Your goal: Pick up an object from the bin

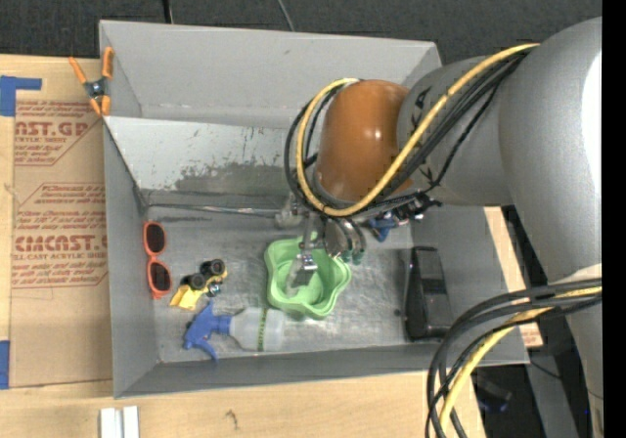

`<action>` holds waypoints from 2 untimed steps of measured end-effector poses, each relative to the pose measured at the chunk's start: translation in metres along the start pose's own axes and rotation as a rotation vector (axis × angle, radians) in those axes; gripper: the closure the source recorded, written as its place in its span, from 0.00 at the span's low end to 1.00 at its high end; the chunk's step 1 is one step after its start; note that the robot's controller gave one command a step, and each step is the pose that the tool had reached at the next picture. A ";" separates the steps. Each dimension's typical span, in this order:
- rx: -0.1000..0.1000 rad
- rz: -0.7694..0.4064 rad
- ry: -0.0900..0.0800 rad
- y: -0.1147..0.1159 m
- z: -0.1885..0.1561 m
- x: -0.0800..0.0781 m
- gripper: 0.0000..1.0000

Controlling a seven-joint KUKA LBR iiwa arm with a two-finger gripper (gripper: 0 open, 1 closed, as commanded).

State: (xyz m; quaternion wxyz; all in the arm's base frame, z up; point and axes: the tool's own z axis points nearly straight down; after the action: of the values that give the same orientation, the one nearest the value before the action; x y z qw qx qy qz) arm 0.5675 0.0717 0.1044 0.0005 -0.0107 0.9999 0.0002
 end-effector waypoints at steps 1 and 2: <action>-0.006 0.014 0.029 -0.032 0.025 -0.023 1.00; -0.006 0.014 0.028 -0.032 0.025 -0.023 1.00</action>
Offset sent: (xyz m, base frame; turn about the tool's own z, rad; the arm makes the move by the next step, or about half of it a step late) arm 0.0000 0.0000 0.0000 0.0000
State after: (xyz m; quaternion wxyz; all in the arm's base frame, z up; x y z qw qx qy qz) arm 0.5912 0.0400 0.0795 -0.0135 -0.0039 0.9999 0.0031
